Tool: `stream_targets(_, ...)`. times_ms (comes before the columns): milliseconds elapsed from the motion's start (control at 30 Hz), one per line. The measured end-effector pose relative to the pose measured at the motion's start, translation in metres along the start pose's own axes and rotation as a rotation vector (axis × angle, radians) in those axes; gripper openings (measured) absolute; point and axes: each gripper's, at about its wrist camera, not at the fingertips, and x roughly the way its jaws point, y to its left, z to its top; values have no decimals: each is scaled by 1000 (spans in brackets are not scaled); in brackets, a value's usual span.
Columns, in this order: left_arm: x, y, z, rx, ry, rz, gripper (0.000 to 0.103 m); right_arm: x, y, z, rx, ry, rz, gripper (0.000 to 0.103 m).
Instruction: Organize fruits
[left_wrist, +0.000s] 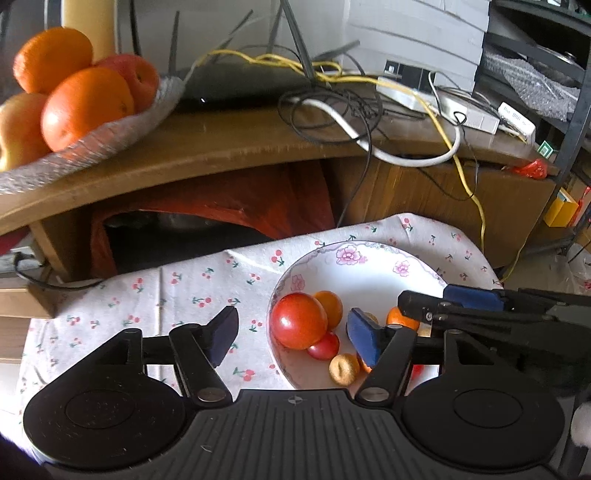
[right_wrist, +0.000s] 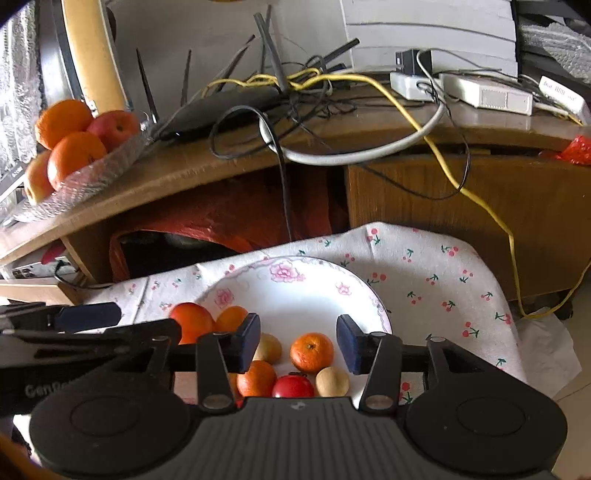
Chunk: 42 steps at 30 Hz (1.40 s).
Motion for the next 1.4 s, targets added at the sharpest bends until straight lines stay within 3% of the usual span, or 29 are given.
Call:
stream_targets(400,-47,10,-25,-45,-45,93,87,-57,22,-5,-52,-13,-52,48)
stream_targets(700,-90,6,-45,-23,-121,144,103,-105,32,-41,-46,-15,-57,52)
stream_targets(967,-118,-7,-66,2,-157,163,103,-140,36,-66,-14,-23,-46,53)
stream_targets(1400,-141,-26,-105,21,-104,160,103,-175,37,-109,-1,-10,-69,54)
